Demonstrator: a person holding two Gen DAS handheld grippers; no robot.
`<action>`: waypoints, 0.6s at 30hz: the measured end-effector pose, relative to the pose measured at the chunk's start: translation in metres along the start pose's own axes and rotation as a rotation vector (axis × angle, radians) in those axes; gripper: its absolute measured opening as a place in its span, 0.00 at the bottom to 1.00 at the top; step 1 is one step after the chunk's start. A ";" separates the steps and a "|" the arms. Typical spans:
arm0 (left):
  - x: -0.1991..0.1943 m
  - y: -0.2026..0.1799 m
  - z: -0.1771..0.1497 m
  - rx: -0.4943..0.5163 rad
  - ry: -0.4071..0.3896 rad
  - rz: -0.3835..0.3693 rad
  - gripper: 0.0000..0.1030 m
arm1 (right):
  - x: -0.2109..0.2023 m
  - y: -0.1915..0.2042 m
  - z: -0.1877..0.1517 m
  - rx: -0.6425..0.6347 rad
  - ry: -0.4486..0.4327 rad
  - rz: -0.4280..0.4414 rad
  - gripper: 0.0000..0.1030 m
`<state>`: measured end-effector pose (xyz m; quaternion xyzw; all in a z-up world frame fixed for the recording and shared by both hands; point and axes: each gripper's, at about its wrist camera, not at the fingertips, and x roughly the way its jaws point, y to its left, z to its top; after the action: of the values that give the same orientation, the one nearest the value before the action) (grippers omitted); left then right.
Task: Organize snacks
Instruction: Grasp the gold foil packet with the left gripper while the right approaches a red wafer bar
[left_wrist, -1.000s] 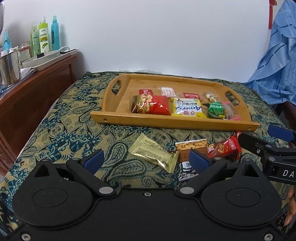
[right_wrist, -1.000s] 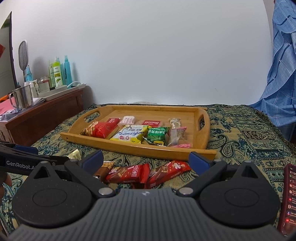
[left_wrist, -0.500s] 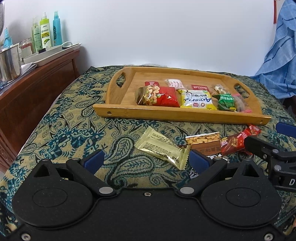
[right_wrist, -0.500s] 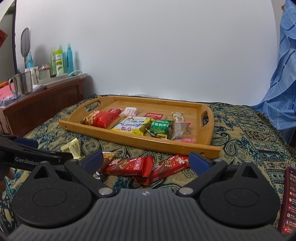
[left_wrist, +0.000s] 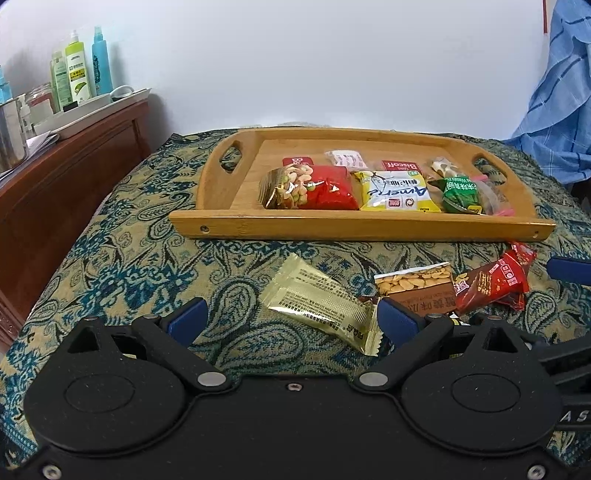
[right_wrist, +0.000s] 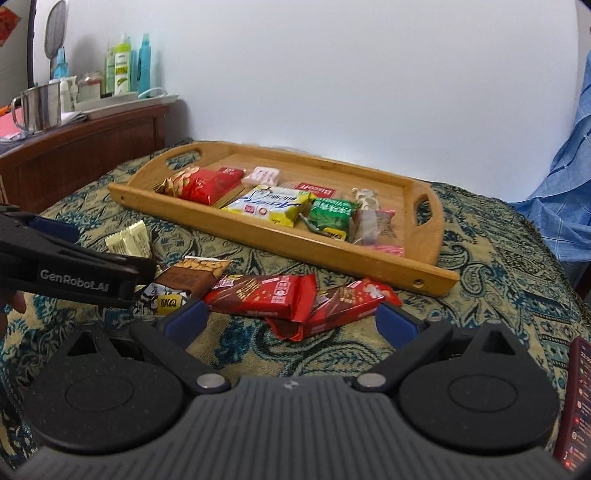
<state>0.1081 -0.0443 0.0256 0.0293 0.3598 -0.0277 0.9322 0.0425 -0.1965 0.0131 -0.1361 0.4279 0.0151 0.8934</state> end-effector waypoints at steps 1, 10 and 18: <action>0.001 0.000 0.000 0.000 0.002 0.001 0.95 | 0.002 0.001 0.000 -0.004 0.004 0.004 1.00; 0.012 0.002 0.001 -0.033 0.026 -0.040 0.80 | 0.012 0.005 0.002 -0.020 0.029 0.012 1.00; 0.008 -0.002 0.001 -0.010 -0.010 -0.090 0.46 | 0.017 0.008 0.003 -0.020 0.037 0.017 0.99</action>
<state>0.1145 -0.0471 0.0205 0.0083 0.3564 -0.0682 0.9318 0.0541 -0.1898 0.0000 -0.1415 0.4452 0.0247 0.8838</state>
